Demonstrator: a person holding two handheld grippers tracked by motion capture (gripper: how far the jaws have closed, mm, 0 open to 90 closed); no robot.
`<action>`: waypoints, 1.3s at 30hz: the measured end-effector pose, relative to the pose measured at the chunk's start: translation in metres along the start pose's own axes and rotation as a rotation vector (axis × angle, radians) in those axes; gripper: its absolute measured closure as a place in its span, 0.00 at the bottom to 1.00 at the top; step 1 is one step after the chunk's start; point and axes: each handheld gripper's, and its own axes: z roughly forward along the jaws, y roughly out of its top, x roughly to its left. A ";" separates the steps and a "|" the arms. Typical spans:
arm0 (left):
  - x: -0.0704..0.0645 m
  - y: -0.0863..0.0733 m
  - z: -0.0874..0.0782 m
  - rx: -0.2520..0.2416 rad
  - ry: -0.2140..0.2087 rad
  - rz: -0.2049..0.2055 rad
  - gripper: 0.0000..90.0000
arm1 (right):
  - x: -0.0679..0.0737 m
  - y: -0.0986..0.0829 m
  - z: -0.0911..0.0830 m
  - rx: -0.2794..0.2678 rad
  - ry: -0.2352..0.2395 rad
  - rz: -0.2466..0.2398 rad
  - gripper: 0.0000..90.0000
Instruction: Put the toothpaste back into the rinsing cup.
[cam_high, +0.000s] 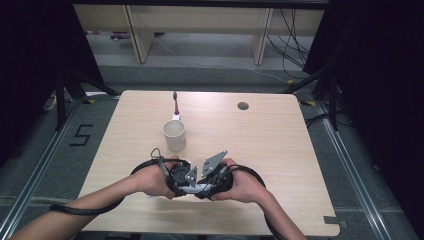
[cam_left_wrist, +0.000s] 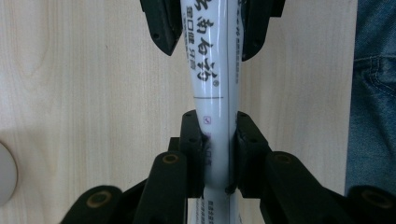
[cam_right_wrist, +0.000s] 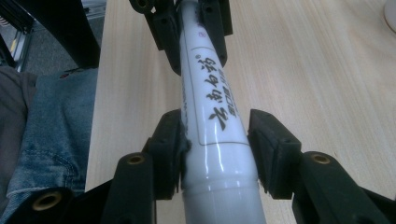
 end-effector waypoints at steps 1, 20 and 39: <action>0.000 0.000 0.000 0.001 -0.001 -0.001 0.85 | 0.000 0.000 0.000 0.001 0.001 -0.002 0.64; -0.001 0.002 -0.003 -0.007 -0.018 0.020 0.85 | 0.004 0.002 0.001 -0.016 0.046 0.032 0.69; -0.003 -0.002 -0.002 -0.061 -0.061 0.019 0.81 | 0.011 0.001 -0.001 -0.040 0.067 0.031 0.80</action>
